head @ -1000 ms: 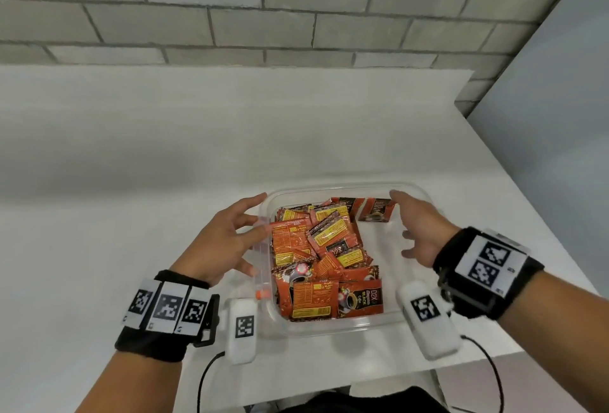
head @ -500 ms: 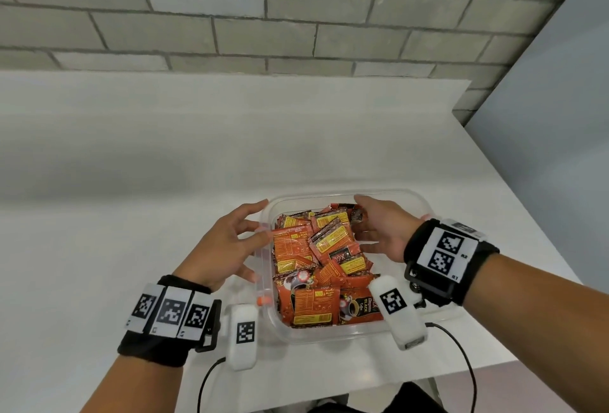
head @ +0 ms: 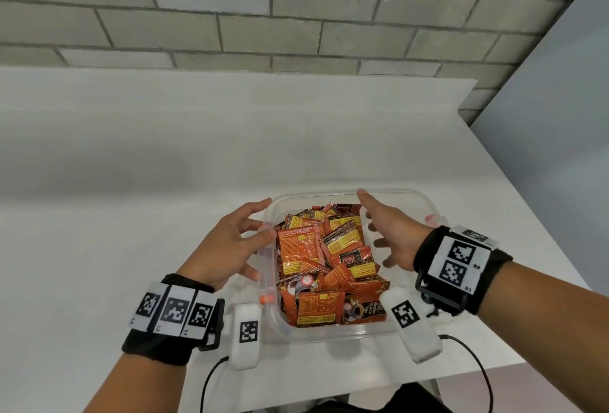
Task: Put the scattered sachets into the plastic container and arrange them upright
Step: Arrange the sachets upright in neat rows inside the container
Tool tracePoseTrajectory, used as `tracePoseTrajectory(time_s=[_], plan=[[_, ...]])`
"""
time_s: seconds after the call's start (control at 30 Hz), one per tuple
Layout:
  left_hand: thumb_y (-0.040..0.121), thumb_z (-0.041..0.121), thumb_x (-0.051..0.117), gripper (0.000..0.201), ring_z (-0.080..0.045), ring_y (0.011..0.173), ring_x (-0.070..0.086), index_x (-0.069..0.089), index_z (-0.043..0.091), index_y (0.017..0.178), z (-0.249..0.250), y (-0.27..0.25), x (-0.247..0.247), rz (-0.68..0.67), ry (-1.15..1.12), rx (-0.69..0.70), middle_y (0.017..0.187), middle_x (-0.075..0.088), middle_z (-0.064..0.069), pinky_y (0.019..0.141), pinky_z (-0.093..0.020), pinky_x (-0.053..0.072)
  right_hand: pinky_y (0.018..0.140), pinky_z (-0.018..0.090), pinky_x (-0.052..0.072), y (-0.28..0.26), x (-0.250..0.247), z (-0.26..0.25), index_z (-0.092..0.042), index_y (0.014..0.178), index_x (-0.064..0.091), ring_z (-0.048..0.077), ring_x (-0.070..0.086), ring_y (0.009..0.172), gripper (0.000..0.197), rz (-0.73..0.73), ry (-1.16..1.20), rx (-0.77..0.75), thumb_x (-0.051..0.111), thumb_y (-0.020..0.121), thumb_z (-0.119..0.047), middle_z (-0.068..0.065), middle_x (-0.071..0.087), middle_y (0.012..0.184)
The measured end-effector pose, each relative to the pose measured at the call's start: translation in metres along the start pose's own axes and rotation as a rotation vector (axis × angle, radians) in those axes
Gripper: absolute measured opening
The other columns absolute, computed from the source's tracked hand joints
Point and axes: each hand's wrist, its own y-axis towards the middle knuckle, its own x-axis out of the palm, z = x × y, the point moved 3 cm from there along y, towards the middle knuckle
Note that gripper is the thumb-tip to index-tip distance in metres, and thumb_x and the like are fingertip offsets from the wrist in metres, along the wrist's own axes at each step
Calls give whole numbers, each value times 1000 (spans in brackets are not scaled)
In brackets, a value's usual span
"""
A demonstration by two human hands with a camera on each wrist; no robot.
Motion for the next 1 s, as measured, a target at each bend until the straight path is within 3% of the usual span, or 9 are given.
tracePoseTrajectory(time_s=[0.1, 0.17, 0.23, 0.43, 0.57, 0.63, 0.77, 0.83, 1.0], plan=[[89, 20, 65, 49, -23, 89, 68, 49, 41, 130, 1, 0, 0, 2, -1, -1, 114, 64, -1, 50, -37, 56, 81, 42, 48, -2, 20, -8, -18, 130, 51, 28, 56, 111, 79, -102, 9, 5, 34, 81, -79, 11, 59, 125], [89, 19, 66, 50, -22, 88, 69, 49, 40, 131, 1, 0, 0, 6, -3, -1, 113, 64, 0, 50, -37, 56, 99, 49, 43, -1, 29, -12, -19, 137, 45, 29, 49, 124, 94, -140, -24, -7, 36, 72, -86, 12, 52, 137], [88, 20, 66, 49, -22, 87, 68, 50, 40, 130, 2, 0, 0, 5, -2, -1, 112, 65, 0, 49, -37, 56, 115, 47, 23, 0, 30, -13, -18, 149, 26, 28, 28, 141, 93, -122, -41, -40, 33, 80, -80, 8, 30, 154], [89, 20, 65, 48, -22, 89, 67, 49, 41, 129, 2, -1, 1, 5, -7, -7, 113, 64, -1, 48, -35, 55, 111, 59, 18, -9, -6, 14, -24, 144, 38, 32, 30, 139, 79, -55, -25, -2, 29, 85, -76, 7, 33, 152], [88, 19, 66, 49, -24, 84, 69, 50, 39, 130, 2, 0, 0, 12, -12, -11, 113, 64, -3, 47, -34, 54, 108, 64, 24, -10, -1, 39, -27, 141, 42, 33, 36, 136, 81, -199, 7, 55, 31, 80, -80, 8, 43, 146], [88, 18, 66, 50, -23, 79, 71, 50, 36, 132, 2, 0, 0, 12, -15, -13, 113, 65, -4, 48, -34, 54, 108, 61, 28, -17, 19, 38, -30, 134, 49, 30, 46, 130, 94, -247, -14, 79, 37, 64, -91, 6, 54, 138], [88, 17, 66, 51, -23, 76, 72, 50, 34, 133, 4, 0, 0, 5, -24, -16, 112, 65, -7, 49, -34, 55, 112, 62, 18, 5, 36, 45, -33, 146, 30, 27, 31, 140, 147, -256, -17, 54, 44, 17, -102, 1, 34, 153], [88, 17, 66, 51, -23, 75, 71, 50, 33, 134, 4, 0, 0, 8, -26, -16, 113, 65, -7, 48, -34, 54, 111, 63, 19, 2, 35, 44, -33, 146, 31, 28, 32, 140, 142, -260, 9, 46, 45, 22, -102, 1, 36, 152], [88, 18, 66, 51, -22, 76, 72, 50, 34, 134, 4, -2, 0, 6, -32, -23, 113, 66, -6, 49, -34, 55, 106, 67, 21, -26, 20, 36, -32, 141, 40, 35, 33, 138, 94, -178, -17, 83, 33, 68, -90, 4, 42, 148]])
